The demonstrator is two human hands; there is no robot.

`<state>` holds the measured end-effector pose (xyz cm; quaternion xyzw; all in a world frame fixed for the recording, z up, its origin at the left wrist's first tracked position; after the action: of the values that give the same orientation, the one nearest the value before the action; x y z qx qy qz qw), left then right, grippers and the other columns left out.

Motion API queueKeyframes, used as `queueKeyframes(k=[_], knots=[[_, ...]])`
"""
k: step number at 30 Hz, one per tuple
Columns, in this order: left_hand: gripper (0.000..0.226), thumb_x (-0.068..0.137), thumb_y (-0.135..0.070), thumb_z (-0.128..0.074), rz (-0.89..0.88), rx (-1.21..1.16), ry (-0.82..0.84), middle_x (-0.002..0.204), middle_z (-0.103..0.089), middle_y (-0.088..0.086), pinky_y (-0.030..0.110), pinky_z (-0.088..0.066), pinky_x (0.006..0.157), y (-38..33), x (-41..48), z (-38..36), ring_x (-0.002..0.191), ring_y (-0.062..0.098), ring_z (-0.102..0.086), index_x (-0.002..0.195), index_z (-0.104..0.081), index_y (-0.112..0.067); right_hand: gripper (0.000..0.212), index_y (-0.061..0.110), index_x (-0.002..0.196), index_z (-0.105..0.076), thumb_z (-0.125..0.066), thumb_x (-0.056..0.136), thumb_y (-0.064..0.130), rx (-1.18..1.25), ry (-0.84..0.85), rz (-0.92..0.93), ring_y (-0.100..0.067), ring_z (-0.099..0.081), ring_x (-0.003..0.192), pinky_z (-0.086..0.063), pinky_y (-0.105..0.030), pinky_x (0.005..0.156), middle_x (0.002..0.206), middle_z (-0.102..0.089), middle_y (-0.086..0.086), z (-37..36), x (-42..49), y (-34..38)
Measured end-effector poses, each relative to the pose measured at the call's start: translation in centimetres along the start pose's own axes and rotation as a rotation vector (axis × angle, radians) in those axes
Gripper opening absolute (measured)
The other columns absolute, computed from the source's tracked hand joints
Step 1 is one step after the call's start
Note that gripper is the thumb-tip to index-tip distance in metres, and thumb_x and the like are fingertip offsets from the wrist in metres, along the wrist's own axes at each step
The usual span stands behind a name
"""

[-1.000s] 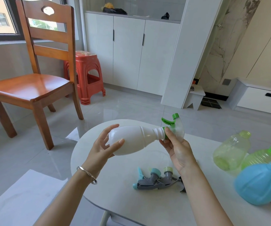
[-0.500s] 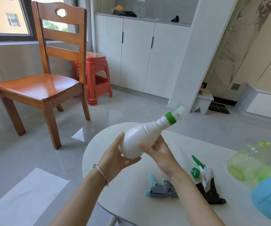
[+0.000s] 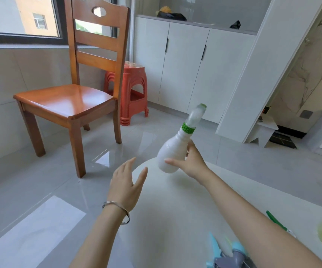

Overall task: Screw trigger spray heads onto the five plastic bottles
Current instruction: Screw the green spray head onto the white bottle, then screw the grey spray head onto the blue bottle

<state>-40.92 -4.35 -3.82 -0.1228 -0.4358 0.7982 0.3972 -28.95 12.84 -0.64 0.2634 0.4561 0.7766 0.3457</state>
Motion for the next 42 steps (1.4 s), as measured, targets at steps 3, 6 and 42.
queueKeyframes(k=[3,6,42], knots=[[0.061,0.094,-0.047,-0.043,0.028,0.082,0.023,0.153,-0.033,0.001,0.037,-0.022,0.116,1.2,0.3,0.1,0.142,0.020,-0.023,0.146,-0.028,-0.019,0.080,0.022,0.130,-0.036,-0.084,0.066,0.026,-0.089,0.021,-0.028,-0.017,-0.052,0.110,-0.045,-0.034,0.091,0.116,-0.053,0.006,-1.6,1.7,-1.1],[0.064,0.093,-0.049,-0.043,0.032,0.138,0.048,0.154,-0.030,0.000,0.038,-0.021,0.117,1.5,0.4,-0.1,0.143,0.021,-0.021,0.147,-0.025,-0.020,0.082,0.023,0.132,-0.035,-0.084,0.066,0.028,-0.112,0.034,-0.041,-0.016,-0.052,0.109,-0.043,-0.030,0.087,0.116,-0.052,0.007,-2.5,2.4,-2.0],[0.049,0.092,-0.045,-0.048,-0.256,-0.034,0.129,0.134,-0.052,-0.001,0.033,-0.043,0.095,-9.7,-4.2,-5.6,0.121,0.018,-0.048,0.135,-0.042,-0.023,0.055,0.046,0.120,-0.045,-0.073,0.072,0.042,0.087,-0.242,0.084,0.007,-0.042,0.126,-0.038,-0.019,0.100,0.132,-0.044,0.029,11.2,-14.9,0.0]])
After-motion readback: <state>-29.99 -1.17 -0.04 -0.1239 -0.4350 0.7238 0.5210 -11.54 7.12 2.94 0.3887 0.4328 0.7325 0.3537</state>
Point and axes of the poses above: each hand's wrist, its own x-axis towards the middle knuckle, its own z-axis out of the back of the hand, y = z × x, the point moved 6 cm from there along x, towards the middle knuckle
